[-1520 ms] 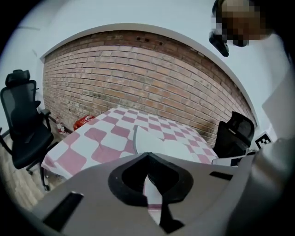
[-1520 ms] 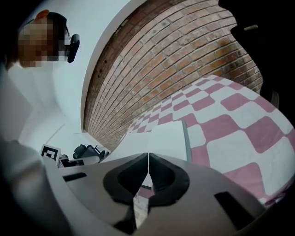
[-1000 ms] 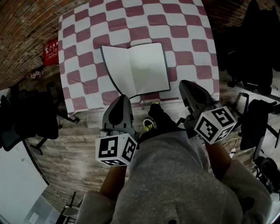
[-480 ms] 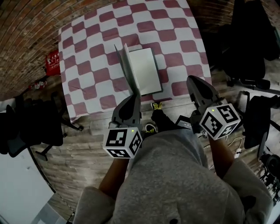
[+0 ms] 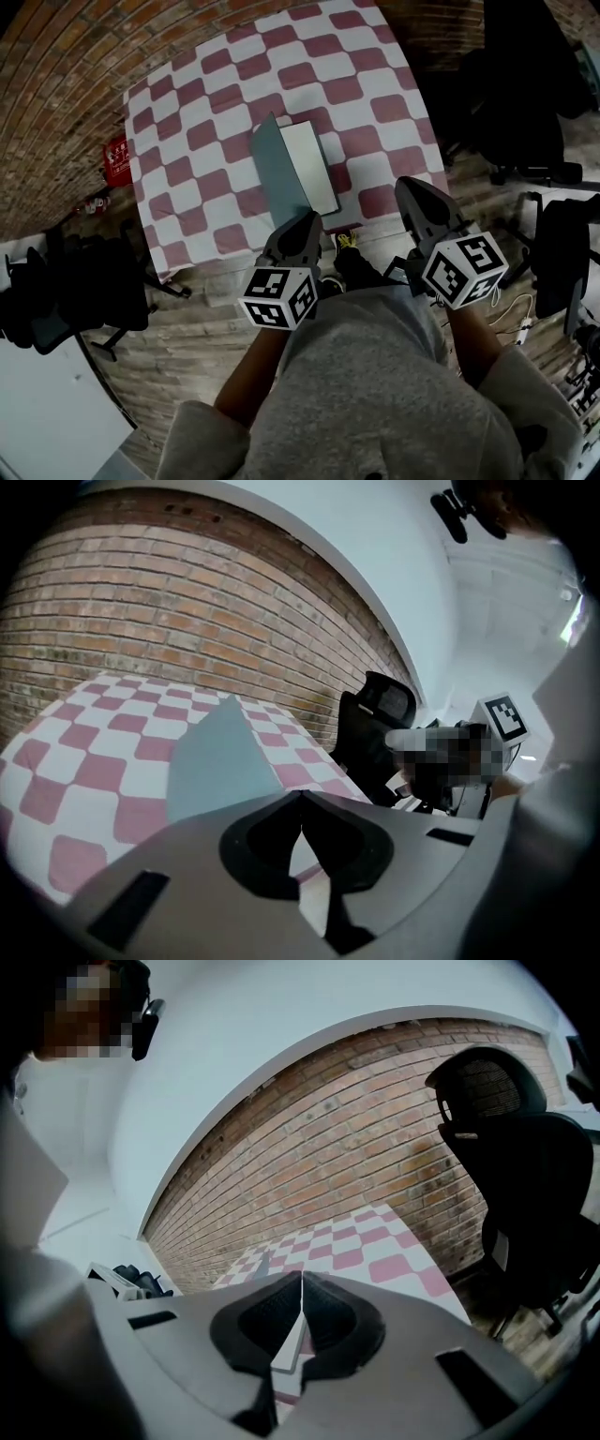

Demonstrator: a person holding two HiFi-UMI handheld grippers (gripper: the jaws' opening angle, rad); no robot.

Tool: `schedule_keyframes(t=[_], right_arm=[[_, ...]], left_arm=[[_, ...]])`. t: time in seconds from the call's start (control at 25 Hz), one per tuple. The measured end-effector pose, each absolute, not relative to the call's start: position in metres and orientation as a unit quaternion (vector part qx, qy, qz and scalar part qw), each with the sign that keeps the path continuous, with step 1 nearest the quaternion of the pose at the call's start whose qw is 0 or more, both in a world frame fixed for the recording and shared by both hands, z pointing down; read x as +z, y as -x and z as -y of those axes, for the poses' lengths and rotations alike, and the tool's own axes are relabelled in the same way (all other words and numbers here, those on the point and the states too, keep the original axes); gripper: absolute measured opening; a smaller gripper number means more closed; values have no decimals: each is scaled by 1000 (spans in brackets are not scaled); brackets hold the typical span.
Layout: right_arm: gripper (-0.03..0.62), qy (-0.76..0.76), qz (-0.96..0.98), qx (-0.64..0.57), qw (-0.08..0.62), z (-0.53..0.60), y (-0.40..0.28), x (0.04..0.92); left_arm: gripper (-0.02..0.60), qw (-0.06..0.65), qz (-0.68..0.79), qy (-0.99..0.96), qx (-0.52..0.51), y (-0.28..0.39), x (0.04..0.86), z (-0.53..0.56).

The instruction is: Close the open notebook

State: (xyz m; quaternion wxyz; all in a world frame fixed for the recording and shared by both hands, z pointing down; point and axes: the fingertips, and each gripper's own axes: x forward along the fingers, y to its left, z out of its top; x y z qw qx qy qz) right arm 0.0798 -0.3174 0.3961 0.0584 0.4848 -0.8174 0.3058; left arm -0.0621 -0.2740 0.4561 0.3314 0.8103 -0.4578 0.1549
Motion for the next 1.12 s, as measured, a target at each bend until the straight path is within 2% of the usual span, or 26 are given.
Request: schedule_keyframes(t=[0.16,0.28,0.36,0.44,0.52,0.68,0.8,1.12], right_arm=[[26,-490,812,314,45,317,-86,399],[26,-494,806,325,36,316,-92,405],[26,-494,803,332,31,316,-94,410],[26,-494,801,336,28,314,-95,414],[26,-494,801,337,25,312,-97,415],[26,-497,801,334,16,305,-101,414],[26,-500,799,334,12,292,-103,414],[26,-510,799,318,-4,230,-108,408]], left_arm=[[22,309,423,-830,192,45,463,272],[132,326,385,-838,209,31,473,266],[152,328,374,-839,220,27,478,264],[213,318,353,-846,243,21,482,258],[246,321,320,-850,268,14,491,248],[273,353,261,-837,327,13,516,226],[275,348,253,-827,362,18,525,212],[275,310,351,-827,312,42,511,194]])
